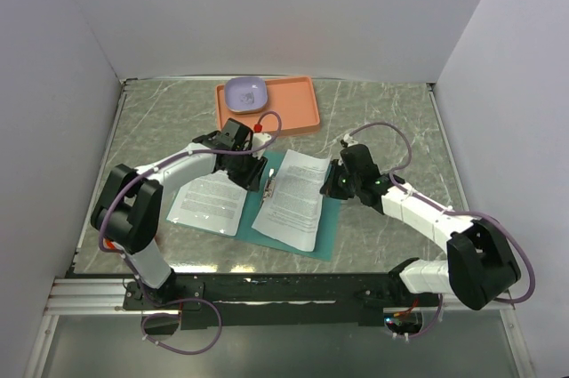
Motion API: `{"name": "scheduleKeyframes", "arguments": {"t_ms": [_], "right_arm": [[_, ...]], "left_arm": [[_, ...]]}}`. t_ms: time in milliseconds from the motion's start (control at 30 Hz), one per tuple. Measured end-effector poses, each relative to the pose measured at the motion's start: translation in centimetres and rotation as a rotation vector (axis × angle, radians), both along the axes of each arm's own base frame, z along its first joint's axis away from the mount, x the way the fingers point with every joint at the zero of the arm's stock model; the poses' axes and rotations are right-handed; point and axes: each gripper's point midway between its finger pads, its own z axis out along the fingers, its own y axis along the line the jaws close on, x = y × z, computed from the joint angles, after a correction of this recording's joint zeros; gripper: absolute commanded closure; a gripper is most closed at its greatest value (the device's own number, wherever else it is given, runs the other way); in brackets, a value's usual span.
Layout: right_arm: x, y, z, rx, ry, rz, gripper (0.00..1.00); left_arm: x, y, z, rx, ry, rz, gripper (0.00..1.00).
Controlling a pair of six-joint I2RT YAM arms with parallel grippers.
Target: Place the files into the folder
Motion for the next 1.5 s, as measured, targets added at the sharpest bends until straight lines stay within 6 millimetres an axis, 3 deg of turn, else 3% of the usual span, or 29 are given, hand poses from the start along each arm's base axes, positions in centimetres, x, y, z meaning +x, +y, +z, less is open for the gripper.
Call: {"name": "scheduleKeyframes", "arguments": {"t_ms": [300, 700, 1500], "right_arm": [[-0.8, -0.4, 0.3, -0.027, -0.002, 0.044, 1.0], [-2.3, -0.3, -0.3, -0.057, 0.035, 0.152, 1.0], [0.1, -0.5, 0.3, -0.033, 0.002, -0.001, 1.0]], "left_arm": [[0.9, 0.4, -2.1, 0.053, -0.005, -0.002, 0.56], [1.7, 0.7, -3.1, 0.083, -0.026, 0.012, 0.56], [1.2, 0.9, -3.8, 0.085, -0.013, 0.011, 0.57]]}}
